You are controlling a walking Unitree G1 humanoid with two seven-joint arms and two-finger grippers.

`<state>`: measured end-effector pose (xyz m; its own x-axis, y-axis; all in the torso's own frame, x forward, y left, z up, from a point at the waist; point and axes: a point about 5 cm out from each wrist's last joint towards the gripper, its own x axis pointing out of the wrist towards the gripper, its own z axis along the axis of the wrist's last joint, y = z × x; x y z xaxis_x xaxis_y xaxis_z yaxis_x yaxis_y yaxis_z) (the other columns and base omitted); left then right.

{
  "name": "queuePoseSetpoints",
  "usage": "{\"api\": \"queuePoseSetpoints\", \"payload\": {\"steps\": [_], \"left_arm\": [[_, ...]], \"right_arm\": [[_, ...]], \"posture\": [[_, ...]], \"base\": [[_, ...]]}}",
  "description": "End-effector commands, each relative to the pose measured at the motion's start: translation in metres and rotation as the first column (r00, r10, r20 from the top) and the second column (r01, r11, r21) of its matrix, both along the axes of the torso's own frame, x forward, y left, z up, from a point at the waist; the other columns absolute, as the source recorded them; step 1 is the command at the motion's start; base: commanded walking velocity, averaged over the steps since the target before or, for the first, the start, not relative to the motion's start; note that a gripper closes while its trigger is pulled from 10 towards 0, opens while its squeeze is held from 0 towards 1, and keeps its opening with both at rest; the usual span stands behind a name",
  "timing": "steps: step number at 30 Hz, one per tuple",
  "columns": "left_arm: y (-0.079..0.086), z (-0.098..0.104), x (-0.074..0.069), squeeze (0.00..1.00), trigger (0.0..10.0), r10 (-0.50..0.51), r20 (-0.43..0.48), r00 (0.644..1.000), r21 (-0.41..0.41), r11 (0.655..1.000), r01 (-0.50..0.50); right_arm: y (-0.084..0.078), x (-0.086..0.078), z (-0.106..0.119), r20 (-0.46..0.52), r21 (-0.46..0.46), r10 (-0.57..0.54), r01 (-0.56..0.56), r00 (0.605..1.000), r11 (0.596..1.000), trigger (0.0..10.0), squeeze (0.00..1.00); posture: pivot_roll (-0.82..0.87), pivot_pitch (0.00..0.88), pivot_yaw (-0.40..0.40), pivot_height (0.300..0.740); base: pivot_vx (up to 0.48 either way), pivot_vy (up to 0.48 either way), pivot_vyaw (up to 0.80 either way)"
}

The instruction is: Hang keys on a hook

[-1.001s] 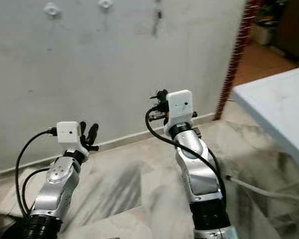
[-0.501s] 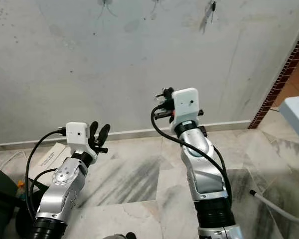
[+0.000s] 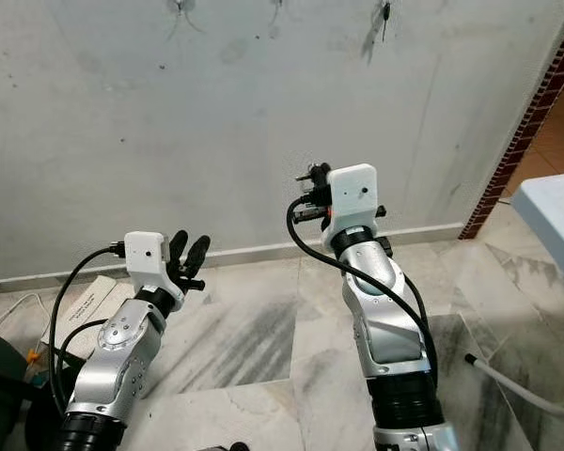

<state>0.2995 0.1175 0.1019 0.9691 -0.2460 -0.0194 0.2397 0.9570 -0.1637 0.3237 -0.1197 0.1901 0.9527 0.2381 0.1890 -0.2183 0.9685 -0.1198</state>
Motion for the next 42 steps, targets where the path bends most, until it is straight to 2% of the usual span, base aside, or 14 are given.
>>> {"api": "queuePoseSetpoints", "payload": {"steps": [1, 42], "left_arm": [[0.0056, 0.0016, -0.0003, 0.0, 10.0, 0.017, 0.01, 1.0, 0.006, 1.0, -0.017], [-0.0015, 0.0007, 0.0016, 0.0, 10.0, -0.003, 0.01, 1.0, -0.014, 1.0, 0.003]], "right_arm": [[0.0053, 0.0017, 0.0024, 0.008, 0.001, 0.015, -0.015, 1.0, 1.0, 10.0, 0.0], [0.0095, 0.0029, -0.0003, 0.008, -0.013, 0.035, -0.035, 0.999, 0.999, 10.0, 0.0]], "posture": [[-0.08, 0.099, 0.091, 0.74], [-0.09, 0.079, 0.087, 0.74]], "base": [[0.394, 0.0, 0.0], [0.448, 0.0, 0.0]]}}
